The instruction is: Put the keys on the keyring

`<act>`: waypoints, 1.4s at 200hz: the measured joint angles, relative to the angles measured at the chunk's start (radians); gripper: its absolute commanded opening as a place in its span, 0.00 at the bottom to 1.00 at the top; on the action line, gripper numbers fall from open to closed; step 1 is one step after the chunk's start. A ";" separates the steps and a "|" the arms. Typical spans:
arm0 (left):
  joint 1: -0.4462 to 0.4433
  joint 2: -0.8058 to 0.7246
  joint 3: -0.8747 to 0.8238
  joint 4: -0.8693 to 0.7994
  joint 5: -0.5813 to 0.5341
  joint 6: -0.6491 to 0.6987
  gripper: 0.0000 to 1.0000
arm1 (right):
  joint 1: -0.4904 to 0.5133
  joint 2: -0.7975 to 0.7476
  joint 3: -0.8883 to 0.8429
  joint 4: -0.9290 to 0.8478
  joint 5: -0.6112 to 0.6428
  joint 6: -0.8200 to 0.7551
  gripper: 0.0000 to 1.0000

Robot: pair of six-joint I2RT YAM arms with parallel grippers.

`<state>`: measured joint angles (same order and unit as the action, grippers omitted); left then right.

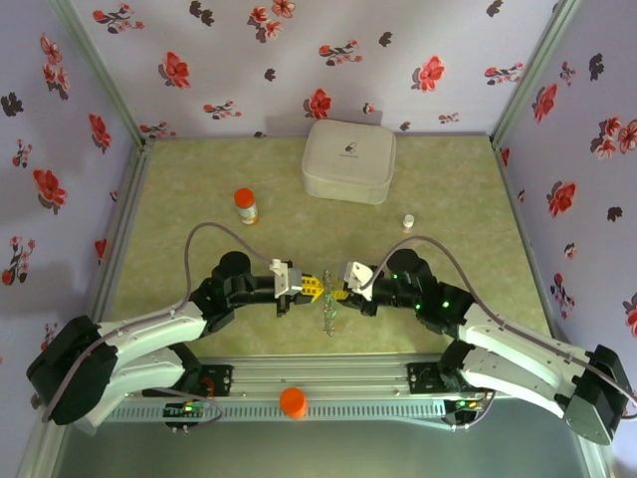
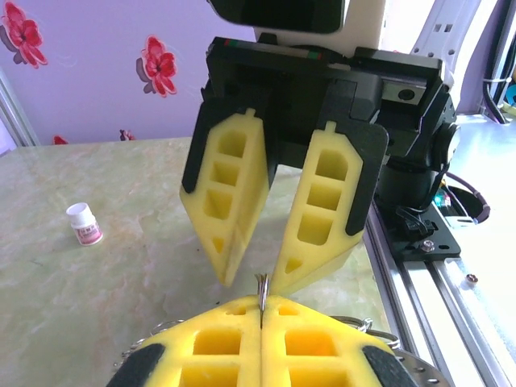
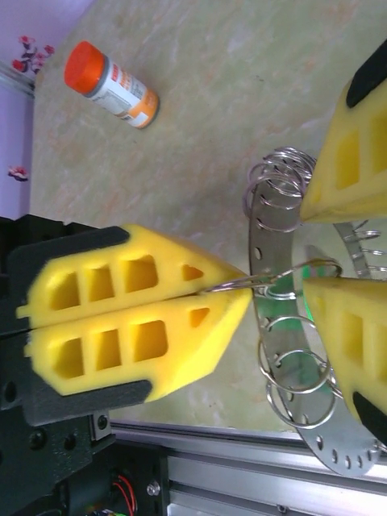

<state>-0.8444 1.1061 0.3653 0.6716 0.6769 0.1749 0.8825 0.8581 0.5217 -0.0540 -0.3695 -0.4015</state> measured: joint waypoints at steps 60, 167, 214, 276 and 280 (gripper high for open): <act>0.000 0.000 0.000 -0.006 -0.003 0.007 0.00 | 0.000 0.021 0.000 -0.004 0.000 -0.008 0.07; 0.000 0.006 0.039 -0.059 0.024 0.006 0.00 | 0.000 0.179 0.091 -0.033 -0.035 -0.010 0.00; 0.000 0.004 0.050 -0.048 0.043 0.008 0.00 | -0.001 0.161 0.079 -0.046 -0.024 -0.008 0.00; 0.000 -0.004 0.050 -0.045 0.042 0.016 0.00 | -0.001 0.080 0.050 -0.048 -0.023 0.011 0.24; 0.000 -0.004 0.050 -0.046 0.042 0.018 0.00 | -0.001 0.071 0.047 -0.049 -0.022 0.011 0.24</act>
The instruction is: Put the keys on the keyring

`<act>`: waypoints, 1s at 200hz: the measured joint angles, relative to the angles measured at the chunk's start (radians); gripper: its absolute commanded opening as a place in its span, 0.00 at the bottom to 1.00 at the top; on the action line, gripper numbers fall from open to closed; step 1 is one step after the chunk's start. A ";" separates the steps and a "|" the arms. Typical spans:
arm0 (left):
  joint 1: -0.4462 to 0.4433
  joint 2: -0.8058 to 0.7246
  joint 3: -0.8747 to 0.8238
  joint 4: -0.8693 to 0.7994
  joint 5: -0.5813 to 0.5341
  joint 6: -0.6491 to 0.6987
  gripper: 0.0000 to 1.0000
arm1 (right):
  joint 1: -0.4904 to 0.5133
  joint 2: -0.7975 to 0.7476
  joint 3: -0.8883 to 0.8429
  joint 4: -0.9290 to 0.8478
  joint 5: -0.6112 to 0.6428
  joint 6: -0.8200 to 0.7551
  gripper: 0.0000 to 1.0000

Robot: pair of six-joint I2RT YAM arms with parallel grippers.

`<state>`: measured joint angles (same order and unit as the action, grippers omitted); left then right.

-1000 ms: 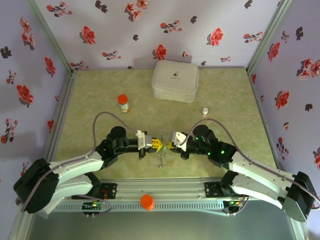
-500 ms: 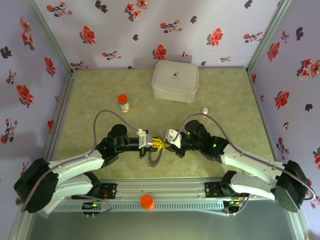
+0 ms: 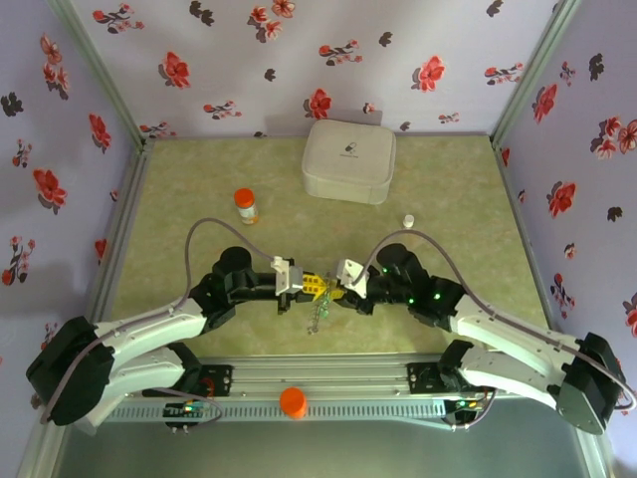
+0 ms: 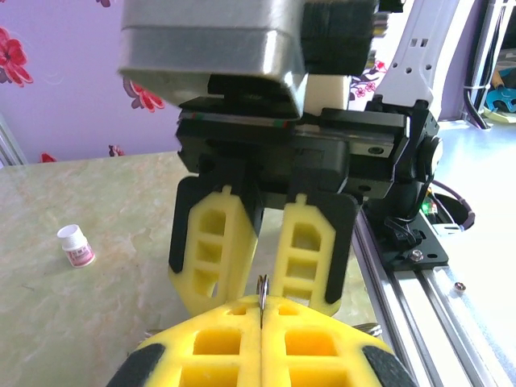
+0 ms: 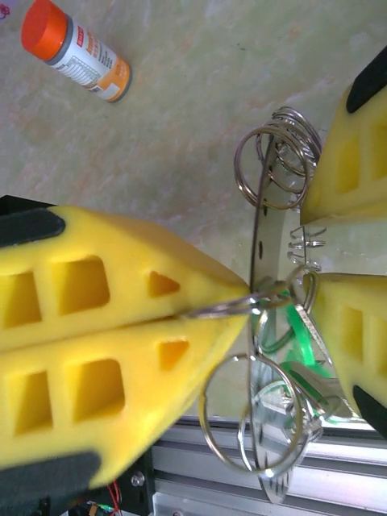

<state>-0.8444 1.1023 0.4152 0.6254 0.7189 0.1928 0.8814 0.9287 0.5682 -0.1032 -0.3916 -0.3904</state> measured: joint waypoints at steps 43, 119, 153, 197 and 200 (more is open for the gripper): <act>0.000 0.000 0.000 -0.010 -0.001 0.013 0.00 | 0.000 -0.070 -0.015 0.007 -0.005 0.000 0.25; 0.000 0.001 0.000 -0.009 -0.010 0.020 0.00 | 0.000 -0.030 -0.015 0.080 -0.055 0.020 0.13; 0.000 0.001 -0.001 -0.010 -0.012 0.023 0.00 | 0.000 -0.024 -0.015 0.084 -0.061 0.029 0.12; 0.000 0.001 -0.001 -0.013 -0.011 0.031 0.00 | 0.000 -0.024 -0.015 0.088 -0.060 0.036 0.21; 0.000 0.001 -0.001 -0.013 -0.011 0.031 0.00 | 0.000 -0.024 -0.015 0.088 -0.060 0.036 0.21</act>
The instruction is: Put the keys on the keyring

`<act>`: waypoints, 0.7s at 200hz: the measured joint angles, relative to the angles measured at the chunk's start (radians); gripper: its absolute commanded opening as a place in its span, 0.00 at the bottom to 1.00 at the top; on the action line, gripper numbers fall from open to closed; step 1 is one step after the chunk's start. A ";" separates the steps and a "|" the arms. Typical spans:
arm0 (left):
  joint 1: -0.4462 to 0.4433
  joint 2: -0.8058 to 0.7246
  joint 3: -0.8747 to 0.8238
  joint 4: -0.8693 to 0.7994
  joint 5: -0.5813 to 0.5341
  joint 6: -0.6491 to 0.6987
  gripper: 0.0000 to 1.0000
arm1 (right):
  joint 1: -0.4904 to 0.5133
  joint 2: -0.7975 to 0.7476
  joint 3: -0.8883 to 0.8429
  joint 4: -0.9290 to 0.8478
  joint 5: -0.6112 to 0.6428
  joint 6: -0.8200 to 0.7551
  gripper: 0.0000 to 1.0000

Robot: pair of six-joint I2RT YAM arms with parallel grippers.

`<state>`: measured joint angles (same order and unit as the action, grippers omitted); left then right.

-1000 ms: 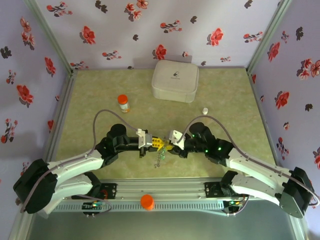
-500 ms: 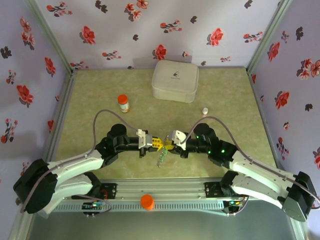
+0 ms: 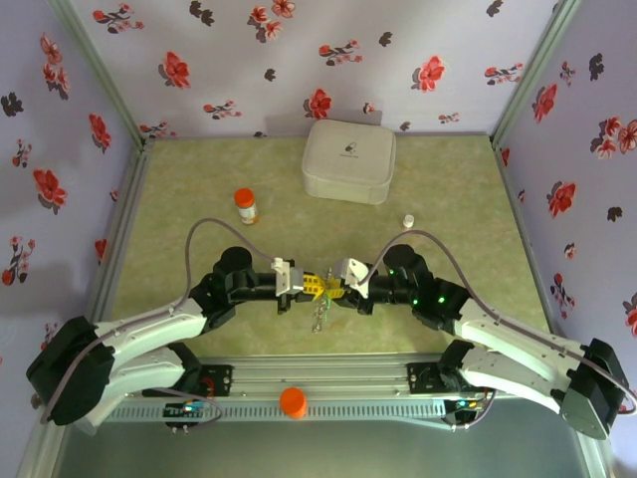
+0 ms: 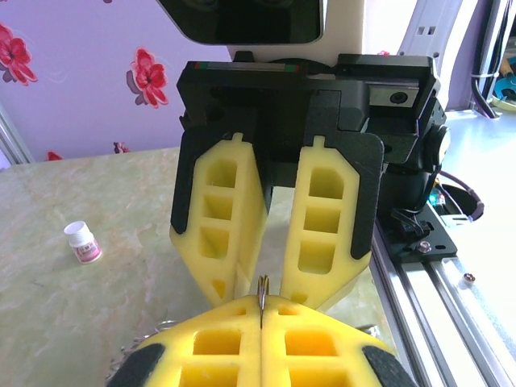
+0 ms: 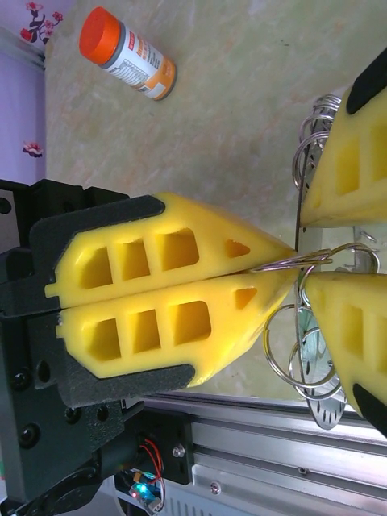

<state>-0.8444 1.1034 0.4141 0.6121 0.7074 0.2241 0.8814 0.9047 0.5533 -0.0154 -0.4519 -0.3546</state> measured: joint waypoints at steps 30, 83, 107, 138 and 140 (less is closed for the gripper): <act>0.000 0.000 0.000 -0.003 -0.001 0.006 0.00 | 0.000 -0.001 0.000 -0.001 0.003 -0.001 0.18; 0.000 0.000 0.000 -0.032 -0.015 0.030 0.00 | 0.000 0.008 0.000 -0.005 -0.008 -0.002 0.05; 0.001 0.000 0.000 -0.061 -0.025 0.046 0.00 | 0.000 0.023 0.000 -0.011 -0.010 -0.004 0.00; -0.001 -0.008 0.009 -0.128 -0.044 0.090 0.09 | 0.000 0.047 0.019 -0.051 -0.010 -0.023 0.00; -0.002 -0.009 0.011 -0.133 -0.045 0.093 0.09 | 0.000 0.049 0.022 -0.055 -0.010 -0.024 0.00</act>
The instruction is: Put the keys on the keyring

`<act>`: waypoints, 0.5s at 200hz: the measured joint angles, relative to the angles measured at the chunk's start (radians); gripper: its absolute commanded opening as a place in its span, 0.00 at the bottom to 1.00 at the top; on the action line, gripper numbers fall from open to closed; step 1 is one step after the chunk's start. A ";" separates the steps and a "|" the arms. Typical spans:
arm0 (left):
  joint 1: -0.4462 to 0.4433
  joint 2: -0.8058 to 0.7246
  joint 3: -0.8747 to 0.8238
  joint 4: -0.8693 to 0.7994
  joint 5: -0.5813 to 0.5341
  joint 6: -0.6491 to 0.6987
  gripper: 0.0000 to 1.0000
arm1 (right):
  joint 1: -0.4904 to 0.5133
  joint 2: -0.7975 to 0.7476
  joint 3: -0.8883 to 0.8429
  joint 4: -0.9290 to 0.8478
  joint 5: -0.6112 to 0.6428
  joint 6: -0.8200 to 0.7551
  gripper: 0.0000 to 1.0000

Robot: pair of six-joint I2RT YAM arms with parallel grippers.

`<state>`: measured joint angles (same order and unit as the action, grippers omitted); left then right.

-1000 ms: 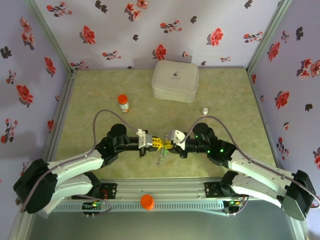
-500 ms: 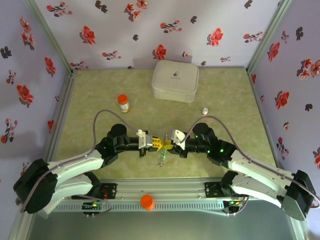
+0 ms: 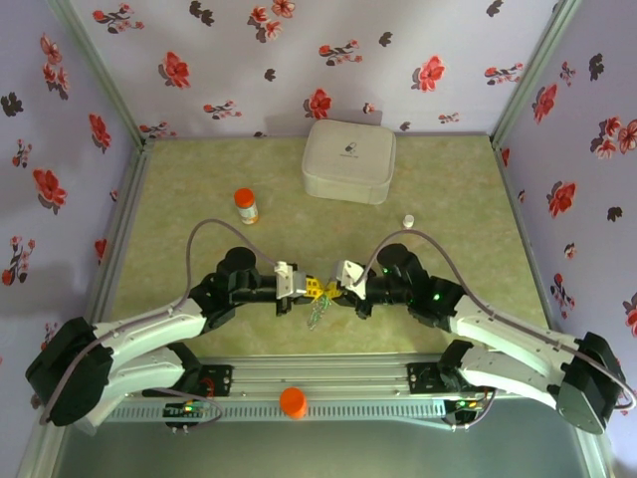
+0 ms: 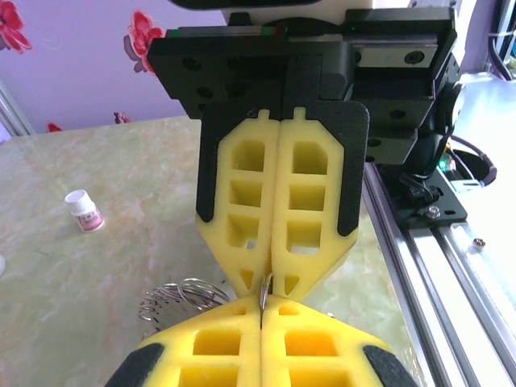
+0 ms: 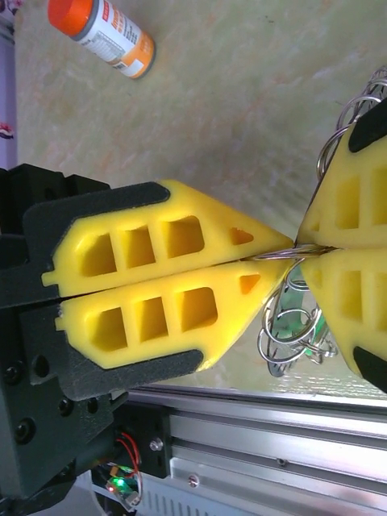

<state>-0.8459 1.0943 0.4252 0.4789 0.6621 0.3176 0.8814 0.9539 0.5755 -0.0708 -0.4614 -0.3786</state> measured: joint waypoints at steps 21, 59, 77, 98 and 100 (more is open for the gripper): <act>-0.003 -0.004 0.040 -0.095 -0.016 0.052 0.10 | 0.000 0.026 0.048 -0.074 0.001 -0.031 0.00; -0.014 0.003 0.132 -0.295 -0.057 0.148 0.11 | 0.021 0.105 0.172 -0.242 0.036 -0.116 0.00; -0.023 0.020 0.168 -0.375 -0.070 0.187 0.06 | 0.039 0.148 0.224 -0.321 0.066 -0.156 0.00; -0.025 0.031 0.195 -0.434 -0.063 0.221 0.00 | 0.043 0.161 0.247 -0.361 0.077 -0.189 0.00; -0.025 0.031 0.196 -0.436 -0.063 0.223 0.00 | 0.043 0.161 0.248 -0.362 0.077 -0.190 0.00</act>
<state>-0.8707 1.1248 0.6212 0.0425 0.5995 0.5407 0.9245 1.1145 0.8230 -0.4324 -0.3847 -0.5682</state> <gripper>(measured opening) 0.054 0.050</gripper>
